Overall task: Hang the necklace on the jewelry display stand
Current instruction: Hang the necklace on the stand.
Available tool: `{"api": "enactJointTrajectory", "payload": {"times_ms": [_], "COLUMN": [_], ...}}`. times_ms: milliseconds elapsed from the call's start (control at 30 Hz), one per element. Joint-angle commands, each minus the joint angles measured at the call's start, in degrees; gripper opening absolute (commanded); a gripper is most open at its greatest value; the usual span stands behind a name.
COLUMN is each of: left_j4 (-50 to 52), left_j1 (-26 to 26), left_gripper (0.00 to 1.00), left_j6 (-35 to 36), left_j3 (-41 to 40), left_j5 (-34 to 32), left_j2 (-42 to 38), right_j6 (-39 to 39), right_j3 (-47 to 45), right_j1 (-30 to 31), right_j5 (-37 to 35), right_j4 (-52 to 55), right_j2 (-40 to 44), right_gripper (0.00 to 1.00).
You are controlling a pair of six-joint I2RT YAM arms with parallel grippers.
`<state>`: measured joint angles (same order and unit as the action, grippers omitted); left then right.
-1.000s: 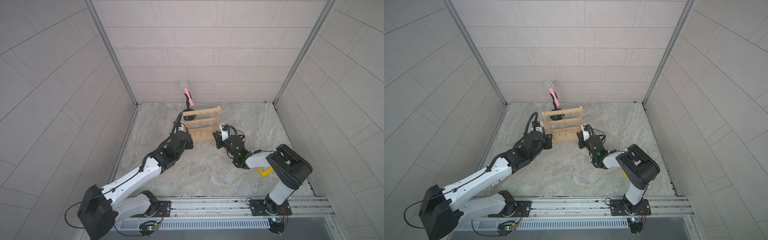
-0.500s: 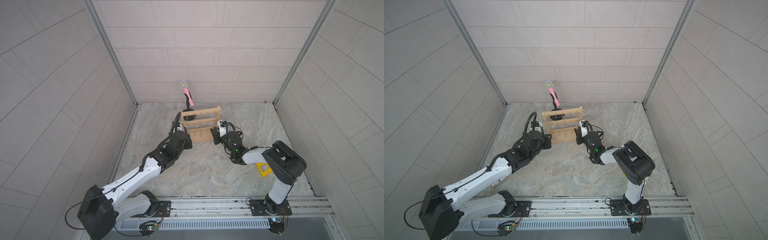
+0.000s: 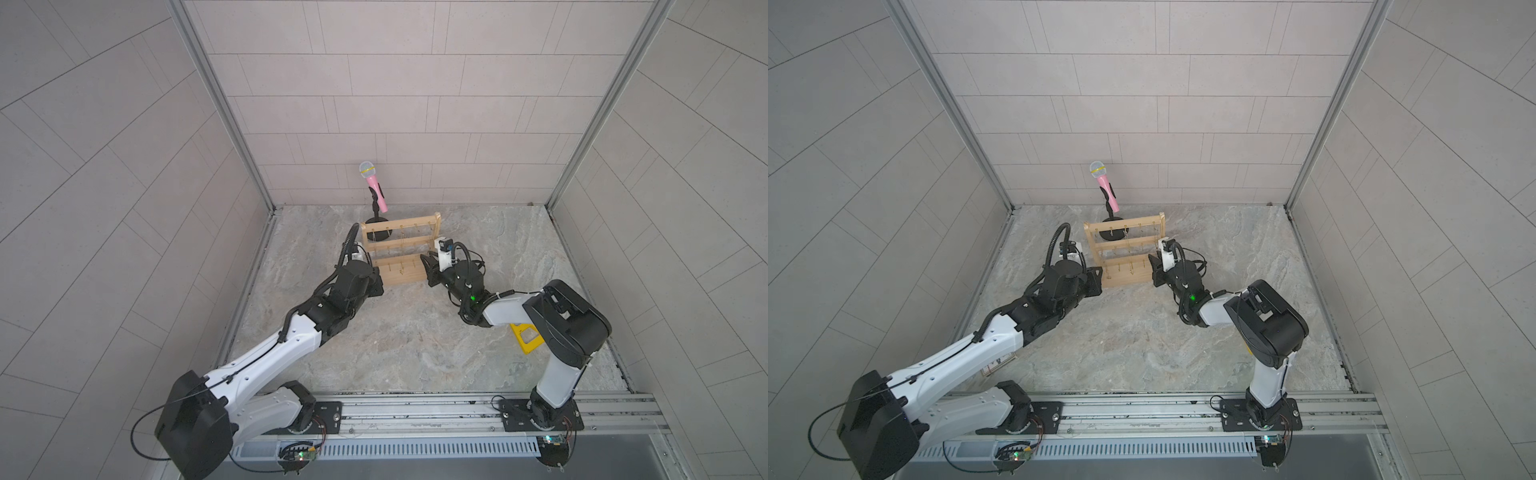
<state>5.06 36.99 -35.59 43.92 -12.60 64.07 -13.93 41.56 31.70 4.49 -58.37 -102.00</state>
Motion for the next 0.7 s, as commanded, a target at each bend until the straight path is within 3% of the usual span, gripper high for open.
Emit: {"api": "enactJointTrajectory", "payload": {"times_ms": [0,133,367,667], "left_j4": [-0.9,-0.9,-1.3,-1.5], "left_j1": [-0.5,-0.6,-0.9,-0.9], "left_gripper": [0.31,0.31,0.31,0.31], "left_j6": [-0.7,-0.7,-0.9,-1.1], "left_j3": [-0.8,-0.9,-1.1,-1.4], "left_j5": [-0.1,-0.1,0.2,0.2], "left_j2": [-0.4,-0.6,-0.3,-0.4], "right_j6": [0.6,0.7,0.9,0.6], "right_j3": [1.5,1.9,-0.2,-2.1], "right_j1": [-0.3,-0.3,-0.3,-0.3], "right_j5": [0.4,0.5,0.8,2.5], "right_j4": [0.3,0.6,0.6,2.1], "right_j2": [-1.0,-1.0,0.8,4.8], "right_gripper": [0.30,0.18,0.08,0.06]}}
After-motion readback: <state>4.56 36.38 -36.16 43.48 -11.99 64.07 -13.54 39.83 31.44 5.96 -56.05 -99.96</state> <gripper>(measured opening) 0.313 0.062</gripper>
